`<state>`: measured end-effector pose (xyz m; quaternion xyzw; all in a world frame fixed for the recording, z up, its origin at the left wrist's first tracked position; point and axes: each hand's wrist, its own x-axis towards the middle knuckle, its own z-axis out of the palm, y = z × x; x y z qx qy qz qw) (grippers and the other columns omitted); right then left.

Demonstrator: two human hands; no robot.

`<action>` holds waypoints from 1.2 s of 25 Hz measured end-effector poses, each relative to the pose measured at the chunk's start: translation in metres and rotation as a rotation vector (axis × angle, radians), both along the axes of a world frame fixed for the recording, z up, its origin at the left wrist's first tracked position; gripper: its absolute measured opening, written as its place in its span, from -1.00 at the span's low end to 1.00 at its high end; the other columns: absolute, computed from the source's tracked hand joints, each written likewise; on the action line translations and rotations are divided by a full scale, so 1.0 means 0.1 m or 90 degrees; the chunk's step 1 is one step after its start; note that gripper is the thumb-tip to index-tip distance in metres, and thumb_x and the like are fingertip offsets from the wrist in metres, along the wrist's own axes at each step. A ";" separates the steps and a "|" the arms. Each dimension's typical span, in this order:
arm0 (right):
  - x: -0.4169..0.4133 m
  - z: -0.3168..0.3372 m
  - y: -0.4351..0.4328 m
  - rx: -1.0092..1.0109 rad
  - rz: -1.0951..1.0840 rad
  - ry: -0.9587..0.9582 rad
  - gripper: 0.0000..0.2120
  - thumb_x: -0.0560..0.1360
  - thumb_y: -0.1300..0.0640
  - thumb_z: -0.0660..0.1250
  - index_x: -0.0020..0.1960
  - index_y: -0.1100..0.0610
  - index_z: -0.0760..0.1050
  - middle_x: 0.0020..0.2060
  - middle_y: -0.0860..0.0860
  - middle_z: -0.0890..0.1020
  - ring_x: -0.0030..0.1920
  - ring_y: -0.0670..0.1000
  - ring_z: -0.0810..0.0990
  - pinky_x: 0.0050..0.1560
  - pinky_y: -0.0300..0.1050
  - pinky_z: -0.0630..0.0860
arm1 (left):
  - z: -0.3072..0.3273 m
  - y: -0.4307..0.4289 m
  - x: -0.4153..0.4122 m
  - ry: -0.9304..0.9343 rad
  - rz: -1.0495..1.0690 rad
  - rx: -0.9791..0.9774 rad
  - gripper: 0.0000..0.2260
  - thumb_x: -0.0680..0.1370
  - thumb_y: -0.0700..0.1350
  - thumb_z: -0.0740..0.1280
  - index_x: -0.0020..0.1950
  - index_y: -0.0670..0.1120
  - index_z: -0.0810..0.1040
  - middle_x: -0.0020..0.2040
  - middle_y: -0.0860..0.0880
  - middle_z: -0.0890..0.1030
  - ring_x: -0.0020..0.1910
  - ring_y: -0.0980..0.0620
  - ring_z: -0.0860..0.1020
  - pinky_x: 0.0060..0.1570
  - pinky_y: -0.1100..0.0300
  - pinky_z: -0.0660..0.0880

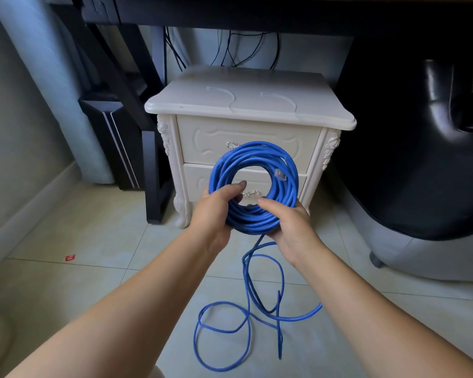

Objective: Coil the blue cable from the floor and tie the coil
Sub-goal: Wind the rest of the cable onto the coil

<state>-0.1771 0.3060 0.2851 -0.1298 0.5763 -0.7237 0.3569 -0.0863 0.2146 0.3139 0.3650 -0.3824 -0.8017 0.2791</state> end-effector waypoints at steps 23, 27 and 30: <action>-0.13 0.11 0.12 0.279 0.095 0.721 -0.54 0.32 0.40 0.29 0.15 0.04 0.51 0.02 -0.10 0.51 0.05 0.01 0.51 0.04 -0.10 0.46 | 0.05 -0.12 0.07 -0.408 -0.384 -0.834 -0.74 0.34 -0.12 0.44 -0.01 -0.06 0.50 -0.20 0.03 0.58 -0.20 -0.04 0.56 -0.24 0.17 0.49; -0.15 0.19 0.13 0.204 0.060 0.618 -0.54 0.32 0.34 0.40 0.11 -0.07 0.47 0.00 -0.15 0.59 0.00 -0.09 0.57 -0.01 -0.26 0.50 | 0.07 -0.14 0.05 -0.305 -0.294 -0.712 -0.74 0.19 -0.11 0.35 -0.14 -0.08 0.52 -0.36 0.02 0.54 -0.41 0.03 0.47 -0.40 0.21 0.40; -0.20 0.25 0.16 0.194 0.082 0.458 -0.57 0.36 0.26 0.47 0.13 -0.11 0.50 -0.06 -0.16 0.65 -0.06 -0.16 0.63 -0.07 -0.31 0.53 | 0.10 -0.18 0.07 -0.248 -0.252 -0.611 -0.80 0.23 -0.20 0.39 -0.18 -0.12 0.52 -0.42 0.08 0.47 -0.47 0.10 0.40 -0.46 0.31 0.33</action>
